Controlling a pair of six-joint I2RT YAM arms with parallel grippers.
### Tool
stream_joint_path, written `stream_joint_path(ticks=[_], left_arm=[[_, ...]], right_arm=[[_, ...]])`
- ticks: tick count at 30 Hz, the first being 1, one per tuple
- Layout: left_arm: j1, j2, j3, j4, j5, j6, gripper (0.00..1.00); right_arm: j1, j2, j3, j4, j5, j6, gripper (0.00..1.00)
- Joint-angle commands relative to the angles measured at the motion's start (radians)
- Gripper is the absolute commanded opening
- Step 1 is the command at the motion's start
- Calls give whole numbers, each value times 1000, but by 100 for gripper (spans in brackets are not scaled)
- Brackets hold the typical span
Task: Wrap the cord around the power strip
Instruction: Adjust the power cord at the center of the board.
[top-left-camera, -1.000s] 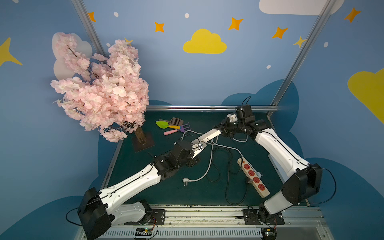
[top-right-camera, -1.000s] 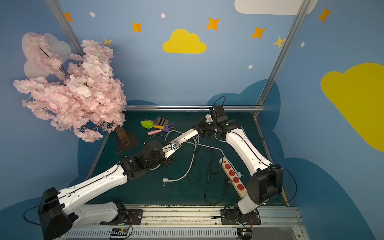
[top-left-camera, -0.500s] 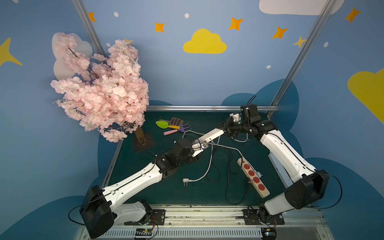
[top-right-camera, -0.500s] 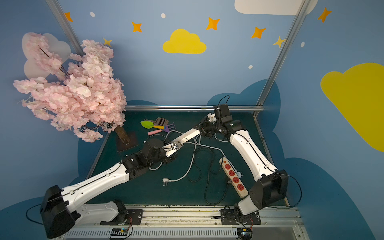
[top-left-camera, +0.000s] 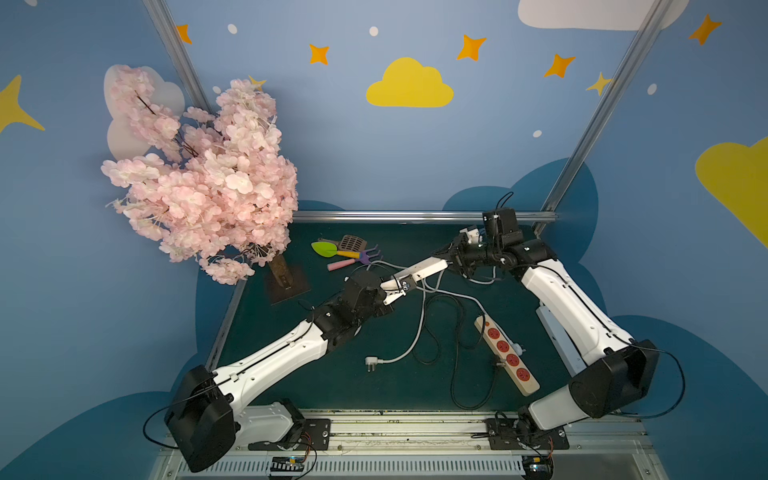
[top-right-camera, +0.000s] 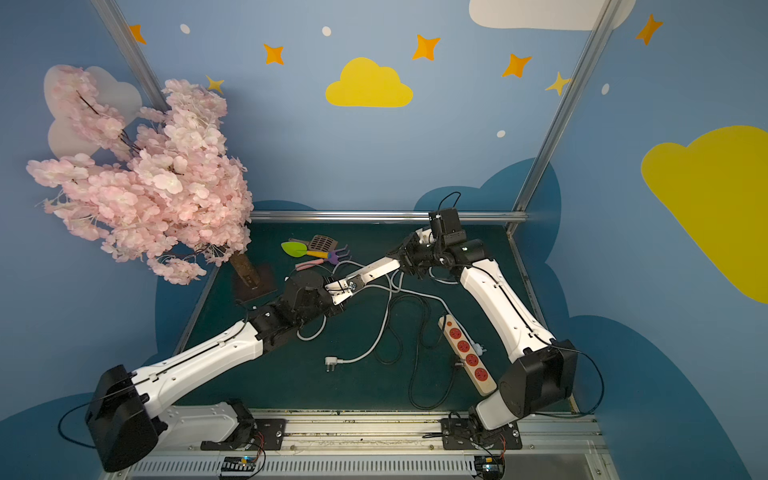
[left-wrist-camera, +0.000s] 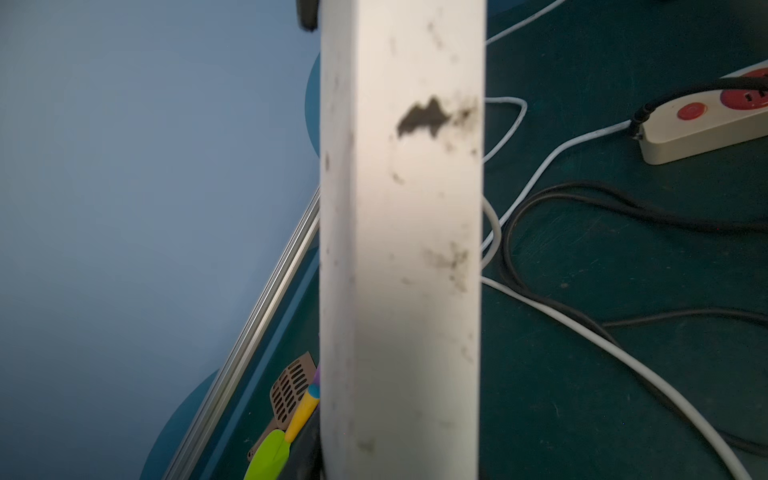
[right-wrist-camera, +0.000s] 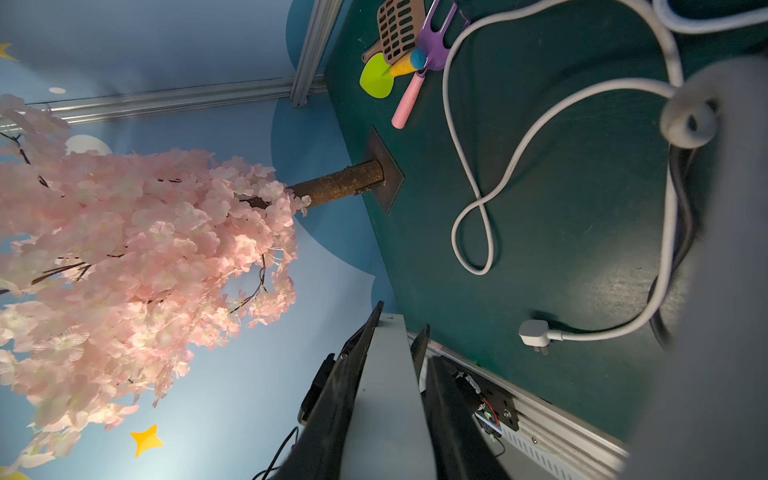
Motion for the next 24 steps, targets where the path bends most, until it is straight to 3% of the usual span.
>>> stream_joint_path(ticks=[1, 3, 5, 10, 14, 18, 24], left_arm=[[3, -11, 19, 24, 52, -39, 18], [2, -17, 29, 10, 61, -52, 10], [2, -27, 45, -10, 67, -74, 4], [21, -32, 110, -114, 82, -179, 2], [68, -13, 196, -240, 96, -302, 3], [128, 13, 319, -379, 159, -426, 3], [182, 83, 577, -582, 383, -567, 3]], right_arm=[[-8, -36, 48, 76, -63, -7, 0], [-15, -35, 41, 98, -73, 2, 3], [-29, -31, 41, 127, -99, 8, 13], [-87, -8, 129, 118, -183, -71, 57], [-156, -9, 180, 22, -219, -207, 76], [-232, -61, 107, -28, -190, -375, 83], [-184, -165, -199, 139, 76, -677, 82]])
